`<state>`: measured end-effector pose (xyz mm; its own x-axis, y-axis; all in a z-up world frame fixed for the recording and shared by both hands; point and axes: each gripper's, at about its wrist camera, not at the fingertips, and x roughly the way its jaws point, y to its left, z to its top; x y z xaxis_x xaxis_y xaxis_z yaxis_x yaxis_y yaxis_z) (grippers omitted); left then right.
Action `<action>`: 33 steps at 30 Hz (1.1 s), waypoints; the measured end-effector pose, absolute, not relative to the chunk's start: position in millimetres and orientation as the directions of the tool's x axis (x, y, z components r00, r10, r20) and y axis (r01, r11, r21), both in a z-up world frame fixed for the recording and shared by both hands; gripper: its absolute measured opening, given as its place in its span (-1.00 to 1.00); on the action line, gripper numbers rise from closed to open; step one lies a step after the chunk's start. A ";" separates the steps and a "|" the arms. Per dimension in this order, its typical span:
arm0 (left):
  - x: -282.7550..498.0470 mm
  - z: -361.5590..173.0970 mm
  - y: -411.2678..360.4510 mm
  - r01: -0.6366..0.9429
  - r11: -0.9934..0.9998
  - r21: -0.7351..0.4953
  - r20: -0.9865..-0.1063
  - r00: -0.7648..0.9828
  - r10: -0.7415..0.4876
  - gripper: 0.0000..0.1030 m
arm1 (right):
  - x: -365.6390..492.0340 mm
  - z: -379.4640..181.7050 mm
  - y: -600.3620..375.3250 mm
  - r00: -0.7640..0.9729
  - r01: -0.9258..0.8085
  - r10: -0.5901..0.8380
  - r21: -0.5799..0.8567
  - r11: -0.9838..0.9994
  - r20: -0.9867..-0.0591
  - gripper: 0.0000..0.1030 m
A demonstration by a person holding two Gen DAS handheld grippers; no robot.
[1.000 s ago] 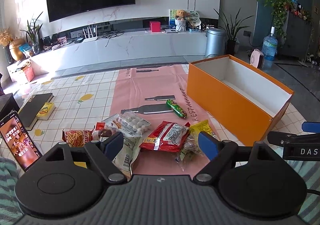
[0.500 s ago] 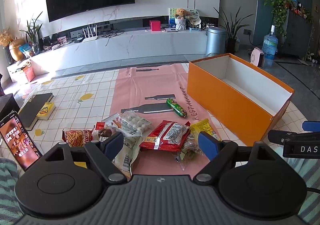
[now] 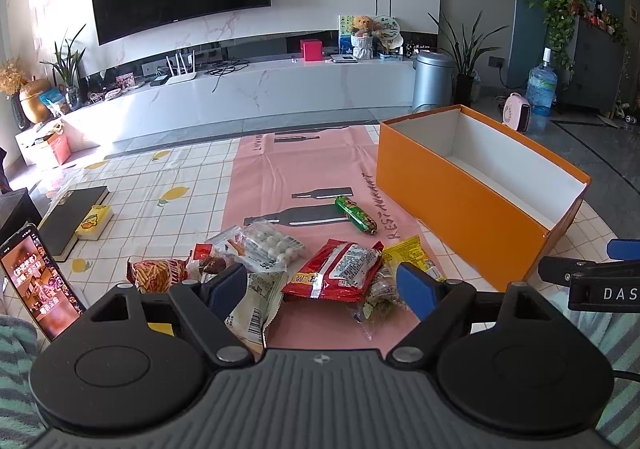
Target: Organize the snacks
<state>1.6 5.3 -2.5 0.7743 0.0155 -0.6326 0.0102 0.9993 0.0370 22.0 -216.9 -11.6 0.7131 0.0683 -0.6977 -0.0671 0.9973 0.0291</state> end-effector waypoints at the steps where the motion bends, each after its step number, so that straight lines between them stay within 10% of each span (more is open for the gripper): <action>1: 0.9 -2.6 5.7 0.011 0.999 0.039 -0.633 0.774 0.016 0.92 | 21.8 -11.8 -216.8 0.713 -0.067 0.069 0.029 0.997 -0.697 0.93; 31: 7.1 -10.3 34.0 0.046 0.999 0.000 -0.699 0.714 -0.033 0.91 | 28.8 -21.2 -194.6 0.709 -0.168 0.172 0.073 0.983 -0.684 0.91; 33: 11.5 -14.1 40.0 0.060 0.998 -0.019 -0.718 0.694 -0.056 0.82 | 33.8 -24.4 -186.5 0.698 -0.182 0.181 0.073 0.981 -0.693 0.68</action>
<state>11.5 40.0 -14.1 0.6940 -0.0555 -0.7179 0.0602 0.9980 -0.0190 33.8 -186.5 -24.4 0.6980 0.1806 -0.6929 -0.1816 0.9807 0.0727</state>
